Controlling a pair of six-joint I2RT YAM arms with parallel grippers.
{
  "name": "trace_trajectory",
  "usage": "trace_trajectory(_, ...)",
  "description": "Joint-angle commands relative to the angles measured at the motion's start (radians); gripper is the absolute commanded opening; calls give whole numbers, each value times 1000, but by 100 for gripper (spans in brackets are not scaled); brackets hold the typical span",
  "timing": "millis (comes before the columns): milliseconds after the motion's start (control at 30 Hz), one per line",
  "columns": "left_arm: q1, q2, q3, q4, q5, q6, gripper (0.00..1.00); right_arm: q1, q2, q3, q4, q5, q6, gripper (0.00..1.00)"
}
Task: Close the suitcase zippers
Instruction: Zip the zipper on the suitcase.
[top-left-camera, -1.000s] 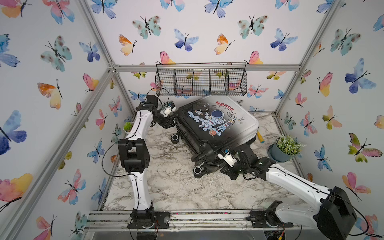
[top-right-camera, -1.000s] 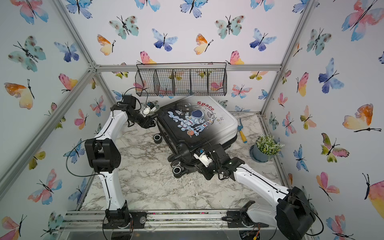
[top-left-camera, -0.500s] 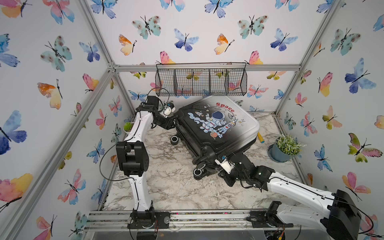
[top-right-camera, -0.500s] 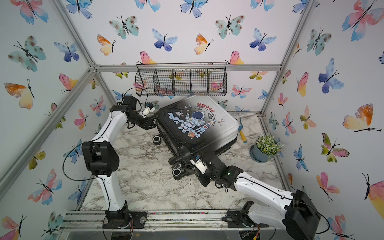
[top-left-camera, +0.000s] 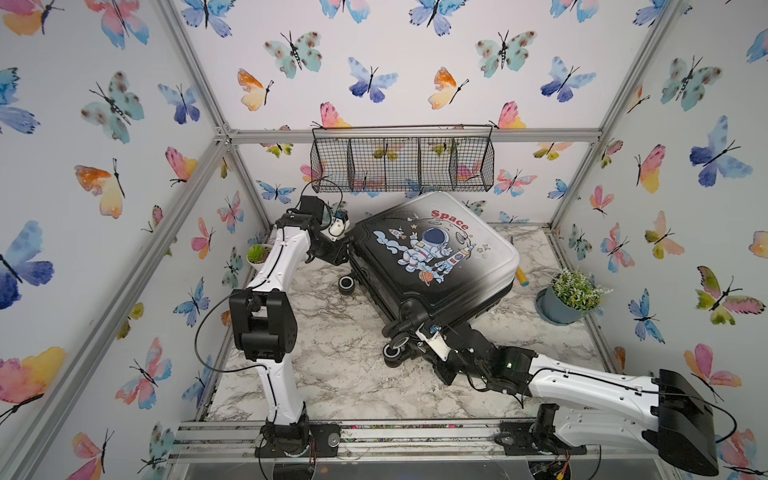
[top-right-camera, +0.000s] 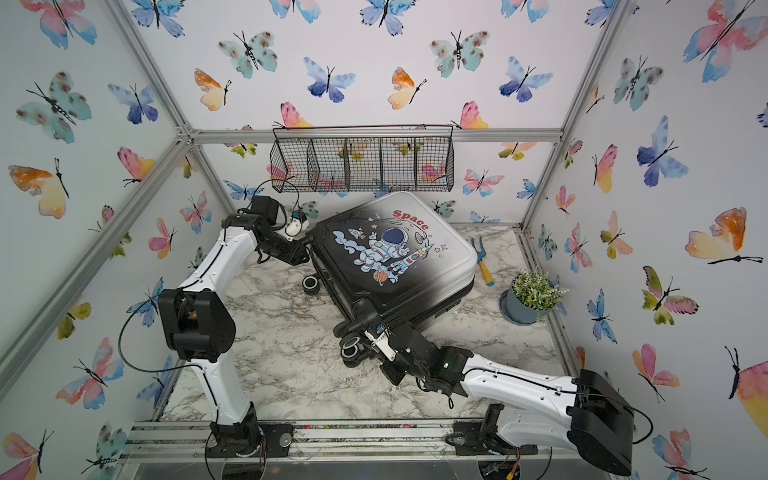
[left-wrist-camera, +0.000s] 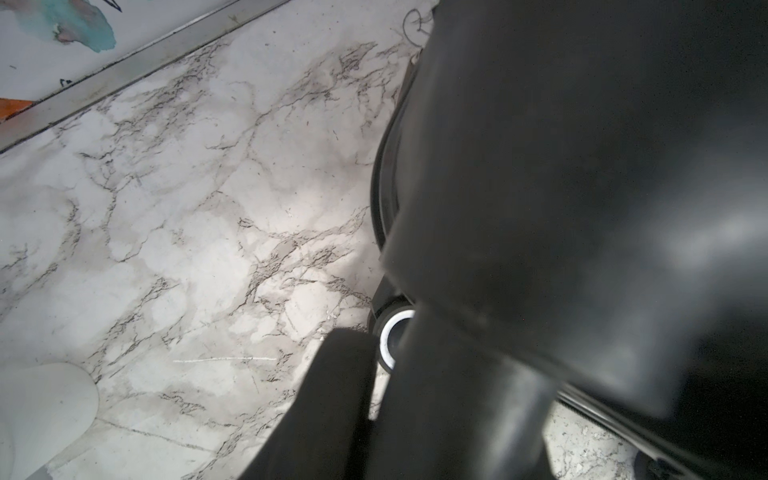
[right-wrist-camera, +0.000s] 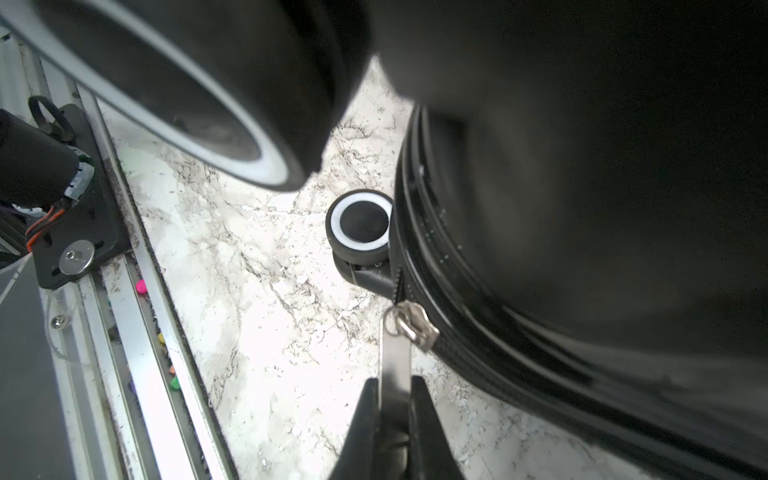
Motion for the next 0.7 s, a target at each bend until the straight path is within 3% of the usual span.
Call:
trace_trajectory(0, -66, -119, -7, -85, 46, -281, 0, 39, -21, 105, 316, -160, 1, 2)
trace_trajectory(200, -65, -268, -104, -95, 96, -325, 0, 39, -116, 62, 336, -151, 47, 2)
trace_trajectory(367, -62, -339, -184, -81, 93, -402, 0, 40, -145, 86, 377, -213, 40, 2)
trace_trajectory(567, -59, -357, -125, -203, 74, -474, 0, 40, -170, 133, 419, -198, 65, 2)
trace_trajectory(667, -59, -393, -115, -207, 121, -550, 0, 40, -172, 178, 423, -192, 64, 2)
